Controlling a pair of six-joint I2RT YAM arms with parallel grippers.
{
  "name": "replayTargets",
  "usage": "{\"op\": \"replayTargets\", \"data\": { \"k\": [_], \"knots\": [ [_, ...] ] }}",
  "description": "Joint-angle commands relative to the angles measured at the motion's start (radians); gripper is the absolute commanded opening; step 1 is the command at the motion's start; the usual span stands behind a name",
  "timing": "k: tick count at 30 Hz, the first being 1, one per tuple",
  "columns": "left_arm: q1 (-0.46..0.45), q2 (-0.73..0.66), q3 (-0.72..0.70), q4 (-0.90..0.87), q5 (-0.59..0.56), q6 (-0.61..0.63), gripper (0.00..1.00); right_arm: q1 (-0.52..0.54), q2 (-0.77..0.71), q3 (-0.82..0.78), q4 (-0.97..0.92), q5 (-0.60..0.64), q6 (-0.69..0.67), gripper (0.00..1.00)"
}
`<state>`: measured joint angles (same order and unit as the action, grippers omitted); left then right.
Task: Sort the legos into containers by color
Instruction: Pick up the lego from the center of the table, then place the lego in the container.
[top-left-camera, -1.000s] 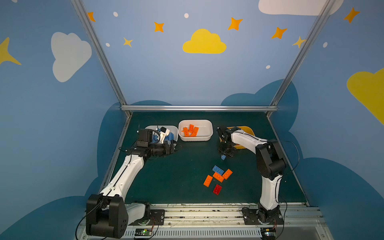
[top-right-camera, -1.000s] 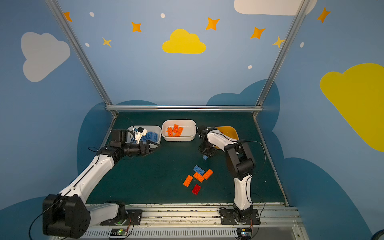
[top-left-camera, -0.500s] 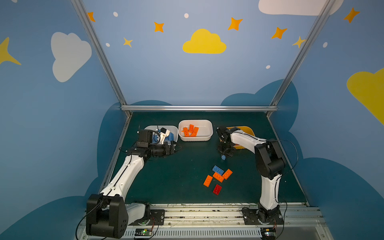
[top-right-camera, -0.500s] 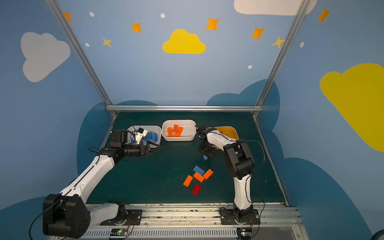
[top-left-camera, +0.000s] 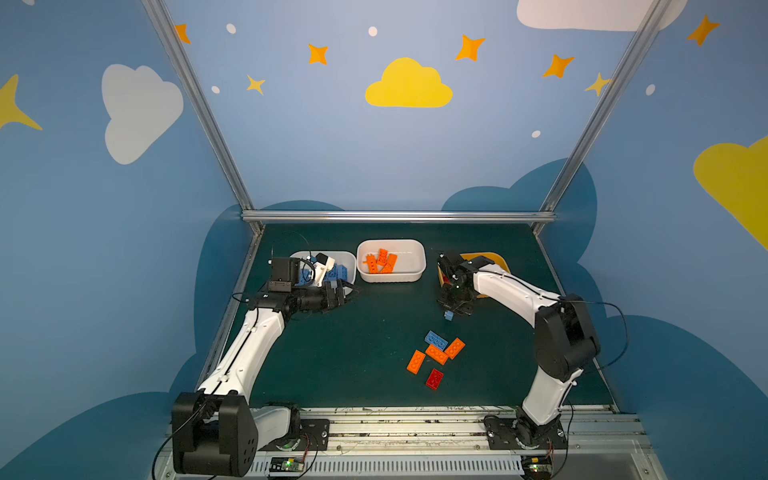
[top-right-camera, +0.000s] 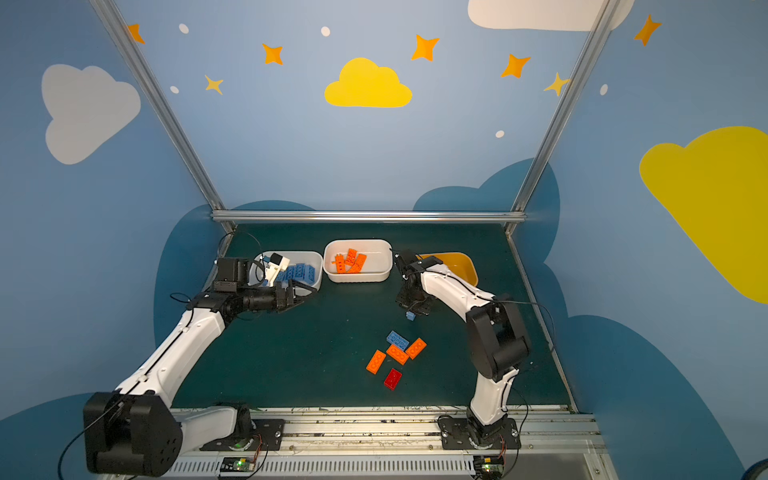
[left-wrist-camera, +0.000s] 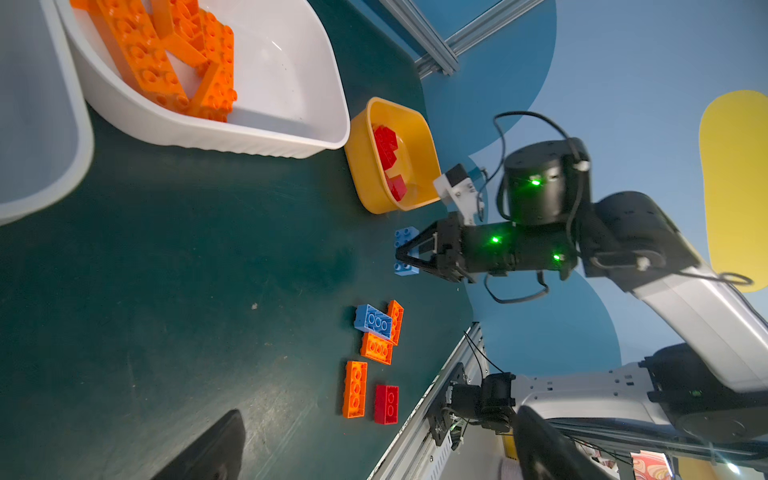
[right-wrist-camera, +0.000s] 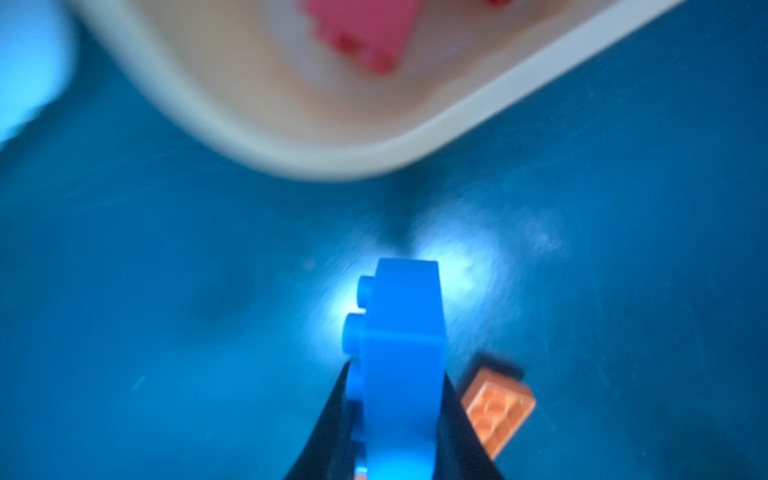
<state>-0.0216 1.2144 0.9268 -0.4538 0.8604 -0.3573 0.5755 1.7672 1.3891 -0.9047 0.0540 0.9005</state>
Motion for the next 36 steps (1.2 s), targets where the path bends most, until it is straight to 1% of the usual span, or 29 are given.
{"op": "replayTargets", "data": {
  "k": [1,4,6,14,17,19,22,27,28,33,36],
  "knots": [
    [0.053,-0.041,0.04,-0.077,0.018,0.055,0.99,0.069,-0.036,0.128,-0.044,-0.042,-0.06,0.22],
    [0.103,-0.067,0.036,-0.087,0.034,0.054,1.0,0.119,0.01,0.271,-0.057,-0.067,-0.101,0.22],
    [0.136,-0.083,0.031,-0.1,0.038,0.056,0.99,0.142,0.053,0.354,-0.037,-0.113,-0.124,0.22],
    [0.247,-0.14,-0.013,-0.109,0.043,0.042,0.99,0.24,0.323,0.725,0.046,-0.293,-0.249,0.22],
    [0.268,-0.152,-0.037,-0.092,0.034,0.025,1.0,0.263,0.426,0.846,0.077,-0.354,-0.305,0.22],
    [0.275,-0.157,-0.048,-0.091,0.018,0.023,0.99,0.275,0.484,0.921,0.077,-0.367,-0.333,0.22],
    [0.284,-0.16,-0.061,-0.089,-0.005,0.021,1.0,0.279,0.54,0.954,0.148,-0.397,-0.365,0.23],
    [0.285,-0.161,-0.072,-0.085,-0.032,0.016,1.0,0.279,0.583,0.915,0.31,-0.35,-0.425,0.23],
    [0.285,-0.161,-0.074,-0.085,-0.038,0.017,0.99,0.28,0.594,0.91,0.335,-0.329,-0.405,0.23],
    [0.285,-0.155,-0.083,-0.074,-0.038,0.014,0.99,0.27,0.639,0.901,0.453,-0.296,-0.415,0.23],
    [0.285,-0.149,-0.087,-0.068,-0.037,0.014,1.0,0.256,0.683,0.944,0.472,-0.303,-0.414,0.23]
  ]
}}
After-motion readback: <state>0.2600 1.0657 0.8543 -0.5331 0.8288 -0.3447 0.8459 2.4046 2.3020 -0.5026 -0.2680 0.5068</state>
